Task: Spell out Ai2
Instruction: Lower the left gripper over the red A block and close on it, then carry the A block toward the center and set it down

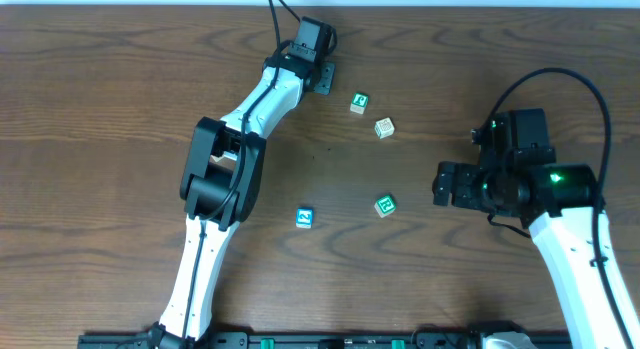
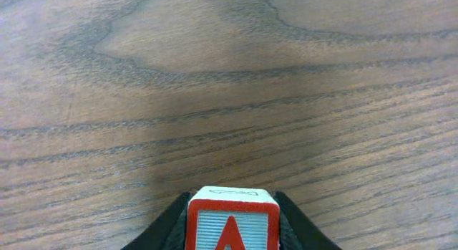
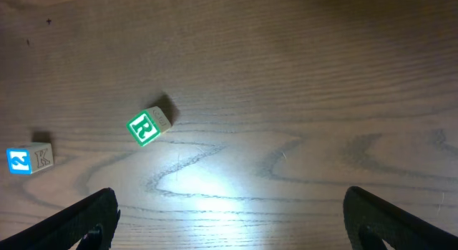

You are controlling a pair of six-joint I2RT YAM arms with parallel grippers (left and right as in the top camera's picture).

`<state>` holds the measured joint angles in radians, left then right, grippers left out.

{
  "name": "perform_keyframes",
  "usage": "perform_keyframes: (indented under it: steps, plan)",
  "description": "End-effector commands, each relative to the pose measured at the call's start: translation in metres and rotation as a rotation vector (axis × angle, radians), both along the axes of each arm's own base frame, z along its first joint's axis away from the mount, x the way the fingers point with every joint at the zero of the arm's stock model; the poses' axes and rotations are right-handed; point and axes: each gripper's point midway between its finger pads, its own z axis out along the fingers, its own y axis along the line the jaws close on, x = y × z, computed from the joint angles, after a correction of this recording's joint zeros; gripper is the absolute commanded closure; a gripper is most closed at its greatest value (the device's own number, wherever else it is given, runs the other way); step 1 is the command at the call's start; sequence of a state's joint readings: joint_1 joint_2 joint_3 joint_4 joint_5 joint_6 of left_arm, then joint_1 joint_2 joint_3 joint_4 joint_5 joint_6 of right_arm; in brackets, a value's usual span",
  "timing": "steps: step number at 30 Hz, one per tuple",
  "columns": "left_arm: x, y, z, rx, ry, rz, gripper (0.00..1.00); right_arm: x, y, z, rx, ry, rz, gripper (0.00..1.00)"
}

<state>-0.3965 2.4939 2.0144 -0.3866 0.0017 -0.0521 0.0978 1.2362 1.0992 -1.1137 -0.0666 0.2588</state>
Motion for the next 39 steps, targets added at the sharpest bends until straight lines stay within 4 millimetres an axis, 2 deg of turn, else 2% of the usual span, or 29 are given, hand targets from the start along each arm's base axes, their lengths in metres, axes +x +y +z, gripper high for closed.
perform_keyframes:
  steps: [1, 7, 15, 19, 23, 27, 32, 39]
  plan:
    - [0.001, 0.001, -0.007, 0.017, 0.009, 0.004, 0.72, -0.001, 0.0, 0.0, -0.014, -0.002, 0.005, 0.01]
    - [-0.016, 0.008, -0.017, 0.047, 0.088, 0.007, 0.76, -0.001, -0.001, 0.0, -0.018, -0.003, 0.004, 0.01]
    - [-0.06, 0.026, -0.036, 0.077, 0.297, 0.104, 0.8, -0.002, -0.004, -0.002, -0.036, 0.002, -0.002, 0.01]
    - [-0.081, 0.023, -0.039, 0.084, 0.378, 0.083, 0.88, -0.009, -0.005, -0.014, -0.039, 0.034, -0.001, 0.01]
    - [-0.092, 0.021, -0.03, 0.1, 0.404, 0.07, 0.89, -0.016, -0.006, -0.033, -0.031, 0.069, -0.041, 0.01]
    - [-0.103, 0.015, -0.007, 0.108, 0.403, 0.045, 0.89, -0.022, -0.006, -0.048, -0.032, 0.093, -0.041, 0.01]
    - [-0.124, 0.008, 0.019, 0.138, 0.424, 0.017, 0.93, -0.024, -0.007, -0.051, -0.031, 0.102, -0.051, 0.01]
    - [-0.162, 0.01, 0.029, 0.162, 0.408, -0.01, 0.94, -0.024, -0.007, -0.051, -0.031, 0.103, -0.05, 0.02]
